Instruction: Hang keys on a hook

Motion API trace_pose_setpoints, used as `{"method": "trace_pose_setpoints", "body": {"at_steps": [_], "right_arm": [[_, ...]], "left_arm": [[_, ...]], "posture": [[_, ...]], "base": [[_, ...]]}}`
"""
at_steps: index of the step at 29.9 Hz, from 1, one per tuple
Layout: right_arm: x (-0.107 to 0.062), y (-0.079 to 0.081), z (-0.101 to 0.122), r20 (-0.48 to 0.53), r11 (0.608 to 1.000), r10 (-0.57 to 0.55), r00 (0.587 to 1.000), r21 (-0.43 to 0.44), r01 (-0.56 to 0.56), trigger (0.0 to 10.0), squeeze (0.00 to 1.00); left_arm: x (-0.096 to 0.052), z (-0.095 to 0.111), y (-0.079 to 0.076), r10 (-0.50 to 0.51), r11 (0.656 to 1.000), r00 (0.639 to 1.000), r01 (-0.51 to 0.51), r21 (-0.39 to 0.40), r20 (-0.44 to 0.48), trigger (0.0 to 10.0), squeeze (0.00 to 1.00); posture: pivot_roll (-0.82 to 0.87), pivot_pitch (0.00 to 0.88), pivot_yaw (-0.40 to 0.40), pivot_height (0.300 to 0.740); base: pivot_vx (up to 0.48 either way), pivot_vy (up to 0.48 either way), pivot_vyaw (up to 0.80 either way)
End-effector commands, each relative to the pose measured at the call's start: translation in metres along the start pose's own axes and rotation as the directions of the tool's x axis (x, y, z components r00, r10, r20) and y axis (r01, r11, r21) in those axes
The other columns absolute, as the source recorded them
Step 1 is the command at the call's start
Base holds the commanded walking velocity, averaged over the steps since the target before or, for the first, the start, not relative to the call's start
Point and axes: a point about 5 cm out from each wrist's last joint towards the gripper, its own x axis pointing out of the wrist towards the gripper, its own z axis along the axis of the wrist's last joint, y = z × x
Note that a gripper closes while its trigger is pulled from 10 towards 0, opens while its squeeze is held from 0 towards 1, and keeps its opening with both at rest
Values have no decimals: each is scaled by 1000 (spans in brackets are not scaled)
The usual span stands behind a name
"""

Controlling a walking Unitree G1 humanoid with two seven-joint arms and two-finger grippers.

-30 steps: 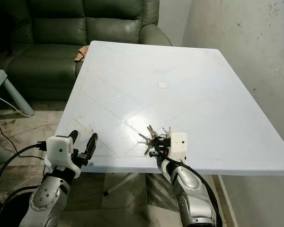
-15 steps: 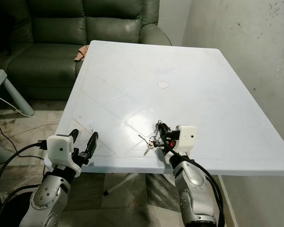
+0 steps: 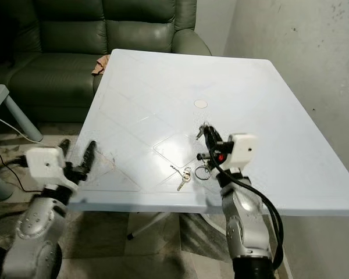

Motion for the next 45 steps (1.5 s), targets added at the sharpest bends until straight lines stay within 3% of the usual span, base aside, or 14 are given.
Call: {"method": "trace_pose_setpoints", "body": {"at_steps": [1,6,11,14,26,36,42,45], "right_arm": [[3,-2,3,-1,998,-21,1000,-52,21,10000,0],[6,-5,-5,-60,987,-50,997,-155,41,10000,0],[10,0,-8,-97,988,-29,995,-153,14,10000,0],[12,2,-8,-82,981,-61,995,-186,45,10000,0],[11,7,-13,-109,984,-31,994,-177,11,10000,0],[10,11,-14,-106,980,-16,994,-199,-5,10000,0],[9,12,-16,-109,977,-18,994,-211,-5,10000,0],[8,12,-16,-110,977,-19,994,-213,-5,10000,0]], "left_arm": [[2,4,5,13,1000,1000,-12,-4,9,10000,0],[6,7,16,50,999,998,-50,-8,26,10000,0],[9,6,21,80,997,997,-80,-6,13,10000,0],[11,4,24,93,996,996,-93,0,-1,10000,0],[17,4,28,119,993,993,-119,6,2,10000,0],[22,6,23,112,994,993,-113,14,20,10000,0],[24,7,16,47,996,998,-49,68,34,10000,0],[24,6,16,45,997,999,-46,58,25,10000,0]], "posture": [[-68,3,-32,740],[-66,0,-32,740],[-66,0,-29,740],[-70,0,-27,740],[-73,0,-25,740],[-81,0,-21,740],[-93,0,-16,740],[-93,0,-16,740]], "base": [[0,0,0],[0,0,0],[0,0,0],[0,0,-754],[0,0,-755],[0,0,-756],[0,0,-756],[0,-160,-754]]}}
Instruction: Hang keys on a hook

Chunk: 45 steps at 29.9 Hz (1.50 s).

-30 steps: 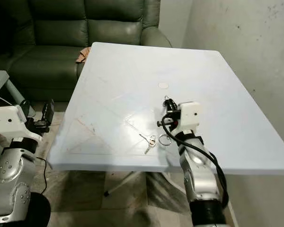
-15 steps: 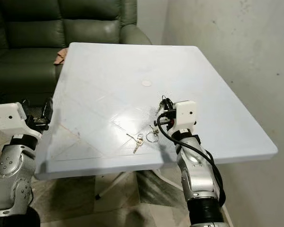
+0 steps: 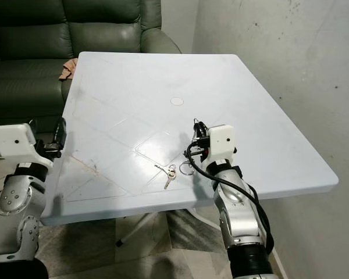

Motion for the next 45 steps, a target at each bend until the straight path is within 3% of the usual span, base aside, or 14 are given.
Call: {"method": "trace_pose_setpoints", "body": {"at_steps": [1,8,41,45], "right_arm": [[-2,-2,1,6,1000,-11,1000,-13,11,10000,0],[-3,-3,0,0,1000,-6,1000,-18,6,10000,0],[-4,-2,-1,-9,1000,15,1000,-27,-16,10000,0],[-5,-2,-1,-10,1000,17,1000,-26,-18,10000,0]], "left_arm": [[2,0,-3,-11,1000,1000,11,-1,-1,10000,0],[3,-1,-7,-15,1000,1000,15,-25,7,10000,0],[3,-5,-7,5,1000,1000,-5,-3,-6,10000,0],[3,-7,-7,5,999,1000,-5,-34,-11,10000,0]], "posture": [[-97,0,-16,740],[-100,0,-20,740],[-100,0,-31,740],[-100,0,-32,740]], "base": [[0,-480,-750],[0,-137,-749],[0,0,-750],[0,0,-750]]}}
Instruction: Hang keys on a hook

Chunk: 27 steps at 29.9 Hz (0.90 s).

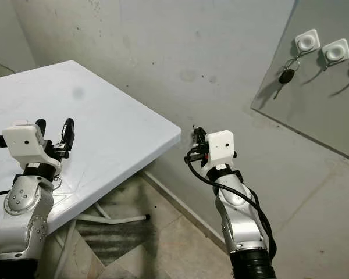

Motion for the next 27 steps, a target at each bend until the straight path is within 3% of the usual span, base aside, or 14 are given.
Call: {"method": "trace_pose_setpoints", "body": {"at_steps": [1,5,14,27], "right_arm": [[1,-1,6,17,1000,0,1000,-5,0,10000,0],[1,-1,6,17,1000,1,1000,-4,-1,10000,0],[1,-1,6,16,1000,0,1000,-3,0,10000,0],[1,-1,6,11,1000,2,1000,0,-2,10000,0]], "left_arm": [[1,-1,-1,-6,1000,1000,6,-10,-4,10000,0],[1,-2,-1,-9,999,1000,9,-37,-12,10000,0],[0,-2,-1,-6,999,1000,6,-36,-18,10000,0],[-1,-2,0,14,1000,999,-15,-27,-30,10000,0]], "posture": [[-100,0,-32,740],[-100,0,-32,740],[-99,0,-33,740],[-92,0,-38,740]], "base": [[0,0,-750],[0,0,-750],[0,459,-750],[0,0,-750]]}}
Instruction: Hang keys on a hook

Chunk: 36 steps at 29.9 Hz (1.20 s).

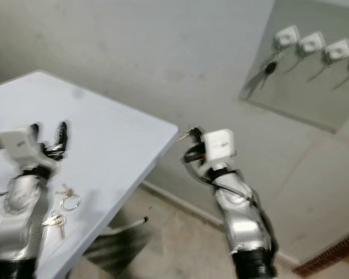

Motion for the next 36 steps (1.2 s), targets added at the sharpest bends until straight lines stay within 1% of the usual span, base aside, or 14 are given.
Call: {"method": "trace_pose_setpoints", "body": {"at_steps": [1,7,9,12,14,16,20,23,36], "right_arm": [[2,6,3,10,1000,19,1000,9,-19,10000,0],[2,7,3,16,1000,12,1000,20,-12,10000,0],[2,7,4,24,1000,7,1000,22,-8,10000,0],[2,7,4,27,999,5,1000,32,-6,10000,0],[2,8,5,31,999,8,999,34,-9,10000,0],[1,8,5,28,999,4,1000,43,-5,10000,0],[0,8,4,22,999,-1,1000,49,0,10000,0],[0,8,3,21,999,-6,1000,51,5,10000,0],[-3,14,2,21,998,7,1000,56,-8,10000,0]], "left_arm": [[-1,-2,5,24,1000,1000,-24,12,-15,10000,0],[-1,-3,6,36,999,999,-35,21,-29,10000,0],[0,-3,6,35,999,999,-33,33,-37,10000,0],[0,-6,5,35,999,998,-34,10,-61,10000,0],[0,-7,5,36,999,997,-34,26,-67,10000,0],[0,-8,5,34,999,996,-34,11,-81,10000,0],[0,-9,4,24,1000,996,-23,9,-87,10000,0],[0,-9,1,13,1000,996,-14,-17,-88,10000,0],[0,-8,0,-5,1000,995,4,-16,-99,10000,0]], "posture": [[-91,0,-38,740],[-91,1,-37,740],[-91,2,-36,740],[-91,2,-36,740],[-91,2,-36,740],[-95,1,-33,740],[-96,0,-32,740],[-98,0,-31,740],[-99,0,-27,740]], "base": [[0,0,-750],[0,0,-730],[0,0,0],[0,0,0],[0,0,0],[0,0,0],[0,0,0],[0,0,0],[275,0,0]]}}
